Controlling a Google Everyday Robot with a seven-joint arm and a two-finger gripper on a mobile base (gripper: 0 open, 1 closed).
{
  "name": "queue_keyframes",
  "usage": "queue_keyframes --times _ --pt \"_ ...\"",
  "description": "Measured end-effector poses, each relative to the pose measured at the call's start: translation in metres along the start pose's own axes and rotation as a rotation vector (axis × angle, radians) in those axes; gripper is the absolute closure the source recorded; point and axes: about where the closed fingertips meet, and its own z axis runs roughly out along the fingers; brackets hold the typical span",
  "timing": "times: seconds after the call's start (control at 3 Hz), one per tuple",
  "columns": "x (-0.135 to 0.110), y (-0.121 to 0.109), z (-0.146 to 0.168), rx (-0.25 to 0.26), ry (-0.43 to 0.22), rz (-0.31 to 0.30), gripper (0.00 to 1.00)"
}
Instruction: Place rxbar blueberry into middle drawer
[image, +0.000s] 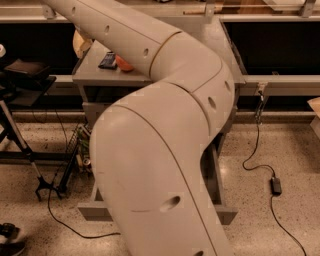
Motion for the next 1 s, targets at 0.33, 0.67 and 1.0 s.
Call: queue_keyframes --times 0.33,0.67,1.0 --pt "0.000 -0.002 0.014 0.010 0.003 0.039 0.00" --pt "-0.001 -0.010 0.045 0.019 -0.002 0.156 0.00" --pt "-0.005 -0.020 0.075 0.047 -0.014 0.292 0.00"
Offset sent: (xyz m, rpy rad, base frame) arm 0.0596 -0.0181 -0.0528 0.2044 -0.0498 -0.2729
